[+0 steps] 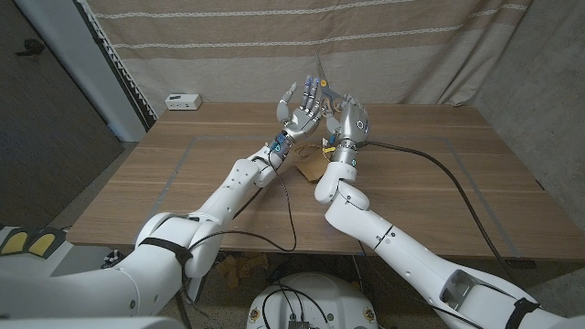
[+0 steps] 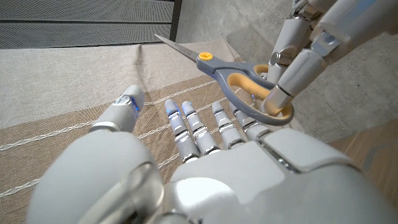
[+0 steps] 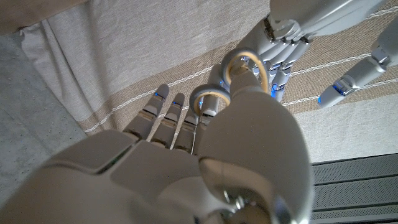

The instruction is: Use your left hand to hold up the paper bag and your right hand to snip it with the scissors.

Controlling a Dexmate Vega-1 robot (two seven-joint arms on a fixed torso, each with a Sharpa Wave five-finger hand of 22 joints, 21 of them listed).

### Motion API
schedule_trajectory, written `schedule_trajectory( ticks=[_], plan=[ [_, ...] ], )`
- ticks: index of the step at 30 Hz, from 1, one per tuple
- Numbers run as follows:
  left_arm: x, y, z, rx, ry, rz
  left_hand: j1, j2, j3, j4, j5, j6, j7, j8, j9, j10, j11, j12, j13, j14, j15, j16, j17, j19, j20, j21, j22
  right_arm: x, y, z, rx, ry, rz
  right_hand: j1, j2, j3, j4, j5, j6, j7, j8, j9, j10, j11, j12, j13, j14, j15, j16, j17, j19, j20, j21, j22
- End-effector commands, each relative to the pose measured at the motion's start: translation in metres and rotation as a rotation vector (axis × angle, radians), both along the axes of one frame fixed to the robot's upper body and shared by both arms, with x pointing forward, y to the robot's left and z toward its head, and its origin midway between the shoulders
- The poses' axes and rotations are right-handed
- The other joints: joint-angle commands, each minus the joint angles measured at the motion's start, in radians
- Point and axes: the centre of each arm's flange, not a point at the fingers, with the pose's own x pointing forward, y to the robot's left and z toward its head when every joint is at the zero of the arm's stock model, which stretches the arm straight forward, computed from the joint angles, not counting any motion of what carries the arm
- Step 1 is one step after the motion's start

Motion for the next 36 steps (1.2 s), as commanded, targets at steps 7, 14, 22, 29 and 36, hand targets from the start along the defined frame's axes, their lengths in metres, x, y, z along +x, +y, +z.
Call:
schedule_trajectory(
  ticks=[7, 14, 22, 29, 36],
  plan=[
    [0.004, 0.027, 0.011, -0.051, -0.021, 0.098, -0.006, 0.005, -0.008, 0.0, 0.007, 0.007, -0.001, -0.006, 0.005, 0.0, 0.0, 0.006, -0.001, -0.001, -0.162, 0.001, 0.003, 0.004, -0.046, 0.004, 0.003, -0.004, -0.005, -0.002, 0.018, -0.003, 0.031, -0.011, 0.021, 0.016, 0.004, -0.003, -0.021, -0.064, 0.011, 0.02, -0.007, -0.006, -0.002, 0.002, 0.021, -0.041, 0.016, 0.005, 0.077, 0.016, 0.032, 0.003],
    [0.004, 0.048, 0.02, -0.065, -0.053, 0.156, -0.007, 0.006, -0.009, 0.0, 0.008, 0.01, -0.001, -0.007, 0.006, 0.0, 0.0, 0.008, -0.002, -0.001, -0.162, 0.002, 0.003, 0.006, -0.046, 0.002, 0.004, -0.004, -0.007, -0.003, 0.024, 0.007, 0.04, -0.024, 0.031, 0.02, 0.014, -0.002, -0.062, -0.092, 0.02, 0.045, 0.028, -0.022, 0.014, 0.007, 0.075, -0.092, 0.038, 0.011, 0.125, -0.012, 0.055, 0.006],
    [-0.003, 0.052, 0.016, -0.06, -0.051, 0.15, -0.007, 0.008, -0.009, 0.001, 0.008, 0.012, -0.002, -0.008, 0.007, 0.002, 0.0, 0.009, -0.003, 0.0, -0.162, 0.004, 0.003, 0.007, -0.046, 0.0, 0.004, -0.004, -0.006, -0.004, 0.025, 0.002, 0.046, -0.028, 0.026, 0.028, 0.014, -0.004, -0.048, -0.063, 0.042, 0.061, 0.062, -0.031, 0.026, 0.009, 0.119, -0.115, 0.045, 0.007, 0.123, -0.008, 0.059, 0.007],
    [-0.007, 0.057, 0.006, -0.055, -0.025, 0.157, -0.008, 0.009, -0.01, 0.001, 0.008, 0.014, -0.002, -0.008, 0.007, 0.002, 0.0, 0.01, -0.003, 0.0, -0.162, 0.004, 0.003, 0.008, -0.047, -0.001, 0.004, -0.006, -0.008, -0.007, 0.031, 0.013, 0.044, -0.03, 0.014, 0.039, 0.008, -0.014, -0.021, -0.044, 0.067, 0.072, 0.096, -0.035, 0.034, 0.009, 0.17, -0.122, 0.048, -0.002, 0.12, -0.01, 0.061, 0.008],
    [-0.009, 0.066, -0.002, -0.051, -0.012, 0.182, -0.008, 0.009, -0.01, 0.001, 0.009, 0.015, -0.002, -0.009, 0.007, 0.002, 0.0, 0.01, -0.003, 0.0, -0.162, 0.005, 0.003, 0.009, -0.047, -0.002, 0.004, -0.005, -0.008, -0.008, 0.034, 0.028, 0.052, -0.041, -0.004, 0.045, 0.003, -0.025, 0.003, -0.031, 0.094, 0.086, 0.145, -0.046, 0.047, 0.012, 0.216, -0.13, 0.047, -0.009, 0.122, -0.01, 0.064, 0.007]
  ],
)
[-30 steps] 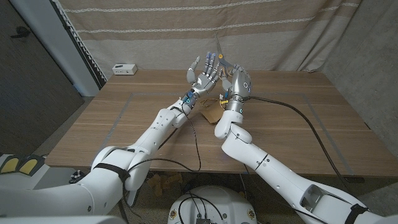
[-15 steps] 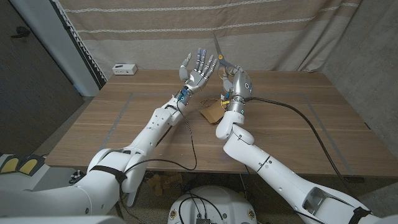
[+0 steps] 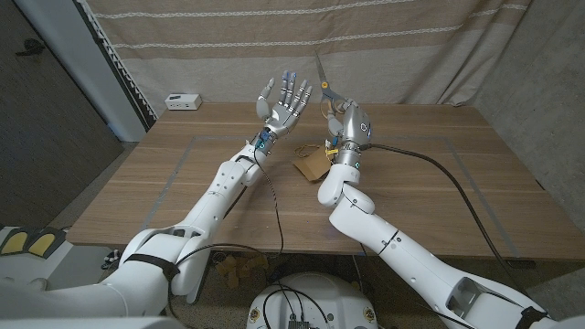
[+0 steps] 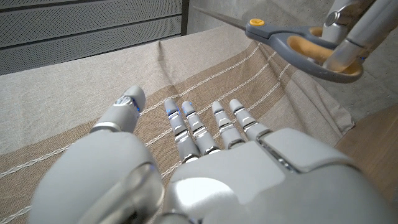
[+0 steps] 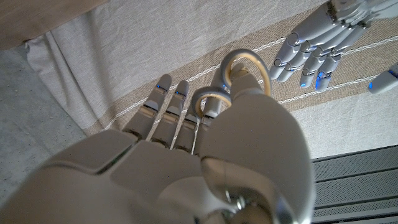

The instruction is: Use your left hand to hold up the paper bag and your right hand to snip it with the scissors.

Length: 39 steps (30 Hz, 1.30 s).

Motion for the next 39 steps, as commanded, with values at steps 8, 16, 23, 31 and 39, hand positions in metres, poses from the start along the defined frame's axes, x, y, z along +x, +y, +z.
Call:
schedule_trajectory(
  ticks=[8, 16, 23, 31, 39],
  plan=[
    [-0.006, 0.016, -0.015, 0.002, 0.036, 0.041, -0.003, 0.004, -0.003, 0.001, 0.009, 0.008, -0.002, -0.004, 0.003, 0.003, 0.0, 0.007, 0.001, 0.004, -0.166, 0.005, 0.003, 0.01, -0.048, -0.003, 0.004, 0.002, -0.001, -0.002, 0.004, 0.033, 0.021, -0.013, -0.025, 0.028, 0.0, -0.014, 0.052, 0.014, 0.099, 0.036, 0.08, -0.023, 0.019, 0.014, 0.097, -0.142, 0.006, -0.004, 0.045, -0.029, 0.025, 0.004],
    [-0.005, 0.017, -0.018, 0.005, 0.044, 0.041, -0.004, 0.005, -0.003, 0.001, 0.009, 0.009, -0.002, -0.005, 0.003, 0.003, 0.0, 0.007, 0.001, 0.004, -0.166, 0.005, 0.003, 0.009, -0.049, -0.004, 0.004, 0.002, -0.001, -0.003, 0.007, 0.051, 0.028, -0.033, -0.035, 0.043, -0.001, -0.017, 0.069, 0.02, 0.158, 0.08, 0.145, -0.047, 0.043, 0.042, 0.178, -0.154, 0.006, -0.005, 0.087, -0.055, 0.05, 0.007],
    [-0.005, 0.019, -0.019, 0.007, 0.049, 0.043, -0.004, 0.005, -0.003, 0.002, 0.009, 0.009, -0.002, -0.006, 0.003, 0.002, 0.0, 0.007, 0.0, 0.003, -0.166, 0.006, 0.003, 0.009, -0.049, -0.005, 0.004, 0.002, -0.001, -0.003, 0.008, 0.055, 0.038, -0.039, -0.042, 0.049, -0.003, -0.018, 0.069, 0.02, 0.191, 0.11, 0.147, -0.059, 0.046, 0.058, 0.196, -0.158, -0.001, -0.005, 0.088, -0.058, 0.055, 0.009],
    [-0.005, 0.021, -0.02, 0.01, 0.054, 0.044, -0.005, 0.006, -0.004, 0.002, 0.009, 0.011, -0.002, -0.007, 0.003, 0.002, 0.0, 0.007, 0.0, 0.003, -0.166, 0.006, 0.003, 0.009, -0.049, -0.007, 0.005, 0.002, 0.0, -0.003, 0.005, 0.058, 0.044, -0.043, -0.049, 0.067, -0.012, -0.017, 0.06, 0.022, 0.293, 0.22, 0.145, -0.058, 0.049, 0.094, 0.215, -0.16, -0.02, -0.003, 0.085, -0.06, 0.066, 0.013],
    [-0.006, 0.023, -0.021, 0.013, 0.055, 0.044, -0.006, 0.007, -0.004, 0.003, 0.01, 0.011, -0.002, -0.007, 0.004, 0.002, 0.0, 0.007, -0.001, 0.003, -0.166, 0.006, 0.003, 0.009, -0.05, -0.007, 0.005, 0.002, 0.001, -0.001, 0.002, 0.067, 0.059, -0.044, -0.051, 0.079, -0.017, -0.017, 0.048, 0.023, 0.357, 0.292, 0.123, -0.047, 0.034, 0.107, 0.218, -0.16, -0.026, -0.001, 0.081, -0.06, 0.072, 0.015]
  ],
)
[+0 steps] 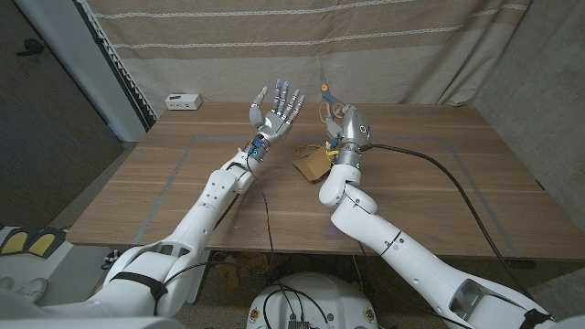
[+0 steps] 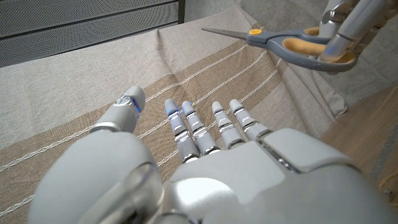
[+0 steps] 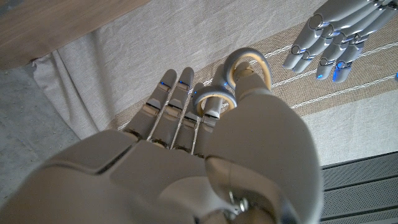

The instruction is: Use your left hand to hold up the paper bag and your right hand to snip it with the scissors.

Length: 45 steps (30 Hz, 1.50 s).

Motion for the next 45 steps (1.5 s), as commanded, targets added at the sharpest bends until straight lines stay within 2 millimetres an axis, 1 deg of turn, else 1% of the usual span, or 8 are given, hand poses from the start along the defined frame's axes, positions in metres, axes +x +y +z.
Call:
schedule_trajectory(
  ticks=[1, 7, 10, 13, 17, 30, 38, 45],
  plan=[
    [-0.001, 0.003, -0.002, 0.006, 0.006, 0.0, -0.006, 0.007, -0.004, 0.003, 0.004, 0.011, -0.002, -0.003, 0.004, 0.002, 0.0, 0.004, -0.001, 0.003, -0.165, 0.006, 0.003, 0.009, -0.05, -0.001, 0.005, -0.001, 0.001, 0.002, -0.001, 0.014, 0.026, 0.002, 0.001, 0.011, 0.0, 0.001, 0.002, 0.013, 0.362, 0.217, 0.063, -0.072, -0.009, 0.006, 0.01, -0.131, -0.007, 0.004, 0.004, -0.005, 0.006, 0.005],
    [-0.002, 0.003, -0.002, 0.005, 0.005, 0.003, -0.007, 0.009, -0.005, 0.004, 0.004, 0.012, -0.002, -0.005, 0.004, 0.003, 0.0, 0.005, -0.001, 0.002, -0.165, 0.007, 0.003, 0.01, -0.05, -0.002, 0.005, -0.001, -0.001, 0.002, 0.013, 0.074, 0.071, -0.012, -0.004, 0.016, 0.004, 0.001, -0.018, 0.018, 0.413, 0.278, 0.056, -0.066, -0.02, 0.013, -0.001, -0.126, -0.013, 0.006, -0.01, 0.012, 0.007, 0.006],
    [-0.003, 0.006, -0.001, 0.009, -0.005, 0.015, -0.007, 0.009, -0.005, 0.004, 0.004, 0.012, -0.002, -0.005, 0.004, 0.003, 0.0, 0.005, -0.001, 0.002, -0.165, 0.007, 0.003, 0.01, -0.052, -0.003, 0.005, -0.002, -0.002, 0.002, 0.016, 0.089, 0.089, -0.026, -0.008, 0.015, 0.01, 0.003, -0.035, 0.01, 0.441, 0.314, 0.039, -0.056, -0.033, 0.016, -0.012, -0.122, -0.015, 0.008, -0.02, 0.024, 0.007, 0.007],
    [-0.004, 0.011, 0.0, 0.009, -0.013, 0.035, -0.008, 0.01, -0.005, 0.005, 0.004, 0.013, -0.002, -0.006, 0.004, 0.003, 0.0, 0.005, -0.002, 0.002, -0.166, 0.007, 0.003, 0.01, -0.052, -0.003, 0.005, -0.003, -0.003, 0.002, 0.024, 0.093, 0.103, -0.03, -0.009, 0.014, 0.011, 0.004, -0.035, 0.006, 0.446, 0.316, 0.04, -0.055, -0.034, 0.016, -0.015, -0.12, -0.015, 0.008, -0.021, 0.026, 0.007, 0.007],
    [-0.005, 0.017, 0.002, 0.004, -0.019, 0.056, -0.008, 0.011, -0.005, 0.005, 0.004, 0.012, -0.002, -0.007, 0.004, 0.003, 0.0, 0.005, -0.002, 0.001, -0.165, 0.007, 0.003, 0.011, -0.052, -0.004, 0.005, -0.004, -0.005, 0.002, 0.036, 0.095, 0.119, -0.033, -0.014, 0.011, 0.01, 0.006, -0.022, -0.005, 0.468, 0.332, 0.048, -0.058, -0.034, 0.019, -0.017, -0.121, -0.011, 0.013, -0.022, 0.026, 0.009, 0.007],
    [-0.01, 0.032, 0.0, 0.006, -0.034, 0.107, -0.009, 0.012, -0.005, 0.005, 0.003, 0.013, -0.002, -0.008, 0.004, 0.003, 0.0, 0.005, -0.002, 0.0, -0.166, 0.007, 0.003, 0.011, -0.052, -0.005, 0.006, -0.006, -0.01, 0.0, 0.12, 0.106, 0.213, -0.03, -0.018, -0.003, 0.005, 0.012, 0.003, -0.005, 0.509, 0.351, 0.082, -0.067, -0.025, 0.029, -0.024, -0.124, 0.007, 0.029, -0.024, 0.033, 0.014, 0.007],
    [-0.014, 0.038, -0.006, 0.018, -0.023, 0.125, -0.01, 0.013, -0.006, 0.006, 0.003, 0.014, -0.002, -0.009, 0.004, 0.002, 0.0, 0.005, -0.003, -0.001, -0.166, 0.007, 0.003, 0.011, -0.052, -0.007, 0.006, -0.006, -0.014, -0.002, 0.192, 0.108, 0.286, -0.004, -0.008, -0.006, -0.008, 0.021, 0.042, 0.003, 0.551, 0.344, 0.241, -0.089, 0.053, 0.067, 0.046, -0.132, 0.043, 0.039, -0.007, 0.019, 0.032, 0.008],
    [-0.016, 0.046, -0.009, 0.023, -0.017, 0.146, -0.01, 0.014, -0.006, 0.006, 0.003, 0.015, -0.002, -0.009, 0.005, 0.002, 0.0, 0.006, -0.003, -0.001, -0.166, 0.008, 0.003, 0.011, -0.052, -0.008, 0.006, -0.004, -0.018, -0.005, 0.267, 0.123, 0.369, -0.002, -0.01, -0.009, -0.009, 0.021, 0.053, 0.008, 0.566, 0.35, 0.252, -0.091, 0.065, 0.079, 0.059, -0.131, 0.046, 0.04, -0.005, 0.018, 0.035, 0.008]
  ],
)
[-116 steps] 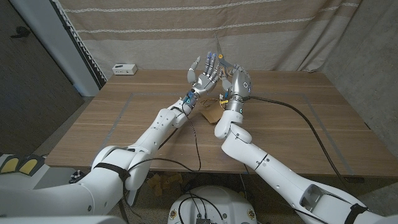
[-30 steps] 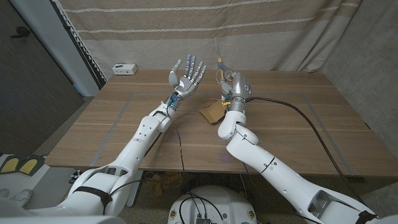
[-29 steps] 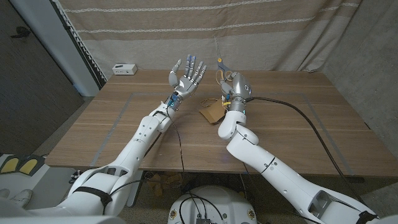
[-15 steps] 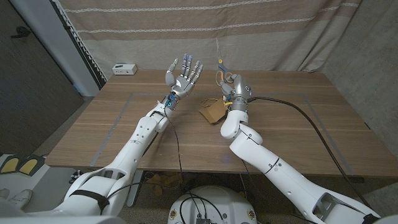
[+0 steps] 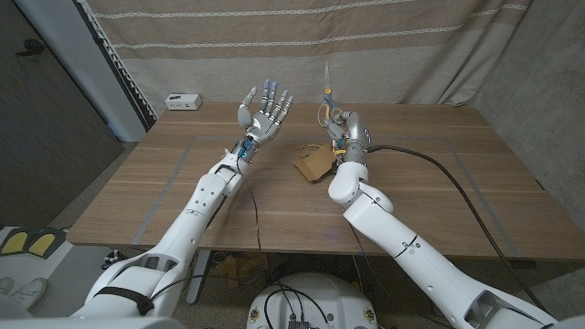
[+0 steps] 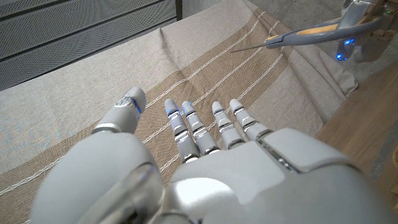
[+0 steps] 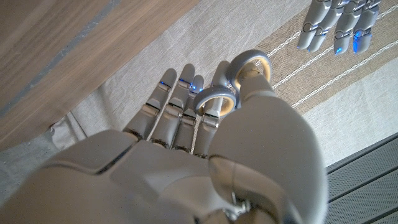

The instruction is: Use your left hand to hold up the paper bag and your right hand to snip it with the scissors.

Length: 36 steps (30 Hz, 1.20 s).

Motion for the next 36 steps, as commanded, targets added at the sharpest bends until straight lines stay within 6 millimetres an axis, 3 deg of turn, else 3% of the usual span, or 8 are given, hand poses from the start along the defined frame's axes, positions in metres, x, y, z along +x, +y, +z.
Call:
schedule_trajectory(
  ticks=[1, 8, 10, 13, 20, 28, 36],
  plan=[
    [-0.005, 0.013, -0.006, 0.008, 0.007, 0.038, 0.0, 0.004, -0.001, 0.002, 0.003, 0.01, 0.003, -0.006, 0.005, 0.002, 0.0, 0.006, 0.001, -0.001, -0.165, 0.008, 0.003, 0.007, -0.056, -0.002, 0.006, 0.001, -0.005, -0.003, 0.129, 0.023, 0.134, 0.025, 0.013, 0.001, -0.006, 0.006, 0.032, -0.002, 0.519, 0.243, 0.163, -0.153, 0.01, 0.011, 0.017, -0.12, 0.009, 0.005, 0.01, 0.003, 0.005, 0.004],
    [-0.005, 0.018, -0.009, 0.011, 0.015, 0.049, -0.001, 0.005, -0.002, 0.003, 0.003, 0.011, 0.003, -0.007, 0.005, 0.002, 0.0, 0.006, 0.001, -0.001, -0.166, 0.008, 0.003, 0.007, -0.056, -0.004, 0.006, 0.002, -0.008, -0.006, 0.196, 0.035, 0.209, 0.028, 0.013, -0.001, -0.005, 0.007, 0.042, 0.011, 0.573, 0.3, 0.157, -0.148, 0.018, 0.032, 0.017, -0.118, 0.003, 0.002, 0.01, 0.003, 0.011, 0.004],
    [-0.005, 0.019, -0.009, 0.01, 0.017, 0.051, -0.001, 0.005, -0.002, 0.003, 0.003, 0.011, 0.003, -0.007, 0.005, 0.002, 0.0, 0.006, 0.001, -0.001, -0.166, 0.008, 0.003, 0.008, -0.056, -0.004, 0.006, 0.003, -0.008, -0.007, 0.228, 0.038, 0.234, 0.03, 0.013, -0.004, -0.005, 0.008, 0.041, 0.014, 0.604, 0.337, 0.16, -0.148, 0.025, 0.043, 0.018, -0.117, 0.003, 0.004, 0.013, 0.003, 0.015, 0.004],
    [-0.005, 0.021, -0.01, 0.009, 0.018, 0.055, -0.001, 0.005, -0.002, 0.003, 0.003, 0.011, 0.003, -0.008, 0.005, 0.002, 0.0, 0.006, 0.001, -0.001, -0.166, 0.009, 0.004, 0.008, -0.055, -0.005, 0.006, 0.004, -0.009, -0.007, 0.259, 0.043, 0.27, 0.031, 0.013, -0.005, -0.004, 0.008, 0.048, 0.015, 0.631, 0.366, 0.164, -0.148, 0.03, 0.051, 0.021, -0.116, 0.003, 0.004, 0.015, 0.001, 0.019, 0.005],
    [-0.003, 0.023, -0.009, 0.008, 0.017, 0.057, -0.002, 0.007, -0.002, 0.004, 0.002, 0.012, 0.003, -0.009, 0.006, 0.002, 0.0, 0.006, 0.0, -0.001, -0.165, 0.009, 0.004, 0.008, -0.056, -0.006, 0.006, 0.008, -0.009, -0.009, 0.291, 0.052, 0.308, 0.036, 0.015, -0.005, -0.005, 0.01, 0.044, 0.017, 0.67, 0.413, 0.184, -0.147, 0.043, 0.063, 0.028, -0.117, 0.004, 0.005, 0.017, -0.002, 0.025, 0.005],
    [-0.001, 0.023, -0.009, 0.008, 0.02, 0.054, -0.004, 0.007, -0.002, 0.004, 0.002, 0.013, 0.003, -0.01, 0.006, 0.002, 0.0, 0.007, 0.0, -0.002, -0.165, 0.009, 0.004, 0.009, -0.056, -0.007, 0.007, 0.011, -0.009, -0.008, 0.316, 0.056, 0.347, 0.036, 0.014, -0.008, -0.004, 0.011, 0.044, 0.016, 0.687, 0.424, 0.218, -0.153, 0.067, 0.08, 0.041, -0.116, 0.005, 0.004, 0.017, -0.002, 0.03, 0.005],
    [0.002, 0.024, -0.006, 0.009, 0.018, 0.053, -0.004, 0.007, -0.002, 0.004, 0.001, 0.014, 0.003, -0.01, 0.006, 0.002, 0.0, 0.007, 0.0, -0.002, -0.165, 0.009, 0.004, 0.009, -0.056, -0.008, 0.007, 0.012, -0.01, -0.006, 0.334, 0.066, 0.383, 0.031, 0.01, -0.016, 0.0, 0.012, 0.037, 0.01, 0.671, 0.385, 0.247, -0.162, 0.095, 0.105, 0.046, -0.113, 0.004, 0.005, 0.012, 0.005, 0.034, 0.005]
  ],
)
